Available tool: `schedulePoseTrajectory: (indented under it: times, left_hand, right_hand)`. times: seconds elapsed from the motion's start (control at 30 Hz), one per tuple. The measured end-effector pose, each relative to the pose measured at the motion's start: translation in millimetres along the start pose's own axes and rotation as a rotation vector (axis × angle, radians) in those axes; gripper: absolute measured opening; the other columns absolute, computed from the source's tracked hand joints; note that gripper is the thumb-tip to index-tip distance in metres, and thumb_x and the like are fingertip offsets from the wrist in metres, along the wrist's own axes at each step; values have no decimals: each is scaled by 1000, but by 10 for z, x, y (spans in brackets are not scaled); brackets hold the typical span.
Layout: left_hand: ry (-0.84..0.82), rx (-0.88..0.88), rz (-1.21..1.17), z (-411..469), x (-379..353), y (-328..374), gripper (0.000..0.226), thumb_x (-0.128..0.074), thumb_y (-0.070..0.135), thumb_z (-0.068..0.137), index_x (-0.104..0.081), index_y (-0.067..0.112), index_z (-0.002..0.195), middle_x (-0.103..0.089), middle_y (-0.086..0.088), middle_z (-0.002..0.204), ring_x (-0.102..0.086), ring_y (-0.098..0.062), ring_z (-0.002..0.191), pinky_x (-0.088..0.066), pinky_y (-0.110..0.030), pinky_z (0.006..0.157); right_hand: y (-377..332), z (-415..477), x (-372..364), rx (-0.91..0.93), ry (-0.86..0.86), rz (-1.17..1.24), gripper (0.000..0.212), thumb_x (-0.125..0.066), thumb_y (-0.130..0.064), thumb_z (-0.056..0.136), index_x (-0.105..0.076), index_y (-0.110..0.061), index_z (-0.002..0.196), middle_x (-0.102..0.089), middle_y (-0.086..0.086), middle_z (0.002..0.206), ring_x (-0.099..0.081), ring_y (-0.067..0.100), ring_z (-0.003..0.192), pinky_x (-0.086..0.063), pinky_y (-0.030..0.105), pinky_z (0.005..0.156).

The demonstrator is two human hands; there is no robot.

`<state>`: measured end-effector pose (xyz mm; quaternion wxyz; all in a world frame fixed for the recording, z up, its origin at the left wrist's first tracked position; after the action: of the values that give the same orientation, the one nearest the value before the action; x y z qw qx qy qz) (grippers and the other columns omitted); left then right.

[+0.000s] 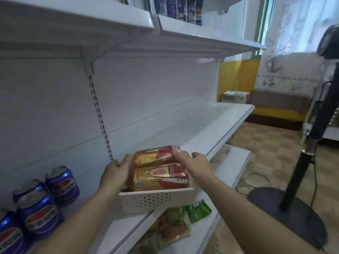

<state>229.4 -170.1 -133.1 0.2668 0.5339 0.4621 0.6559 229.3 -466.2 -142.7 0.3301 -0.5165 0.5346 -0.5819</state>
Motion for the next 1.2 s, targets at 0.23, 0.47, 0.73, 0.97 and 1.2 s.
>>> schedulePoseTrajectory:
  times: [0.23,0.47,0.73,0.97,1.2]
  left_hand:
    - [-258,-194,-84,-910,-1312,747,84,-62,86,67,-65,23,122,-72,-2,118,-70,-27,102,-61,-52,83]
    - [-691,-345,-184,-2192,-2932,1546,60,-71,81,66,-66,38,107,-73,8,104,-72,-18,94,-62,-51,75]
    - [-1083,-370,-232,-3531,-4826,2622,61,-66,89,60,-69,45,102,-77,16,90,-76,-12,86,-61,-49,78]
    - [-1302,-389,-194,-4653,-5365,4522,34,-75,60,75,-71,39,101,-75,23,87,-70,6,79,-59,-37,78]
    - [-1427,-413,-210,-5384,-5523,6550,36,-81,10,79,-65,33,102,-75,25,81,-70,10,74,-50,-6,57]
  right_hand:
    - [782,-690,1710,-137,329,186,71,-86,-76,54,-62,-29,101,-77,-3,95,-78,23,85,-63,48,84]
    - [1245,-1723,3544,-116,680,218,43,-85,-55,75,-67,-26,99,-78,-2,88,-78,17,69,-64,36,65]
    - [1420,-2612,5510,-200,1076,81,49,-77,-72,65,-70,-34,94,-77,-23,82,-77,9,77,-62,41,78]
    - [498,-3281,7042,-314,1261,133,46,-75,-78,65,-70,-47,98,-79,-15,89,-78,12,78,-63,46,79]
    - [-1023,-3537,8535,-352,1367,23,59,-72,-81,63,-70,-35,99,-78,-15,88,-74,3,80,-61,37,75]
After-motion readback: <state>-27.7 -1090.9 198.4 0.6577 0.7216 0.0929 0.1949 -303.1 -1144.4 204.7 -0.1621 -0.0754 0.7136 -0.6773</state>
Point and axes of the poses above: each hand's wrist, its own z-axis towards the middle knuckle, its own x-axis out of the back of the hand, y = z × x, the point moved 9 cm from there along z, towards the middle knuckle
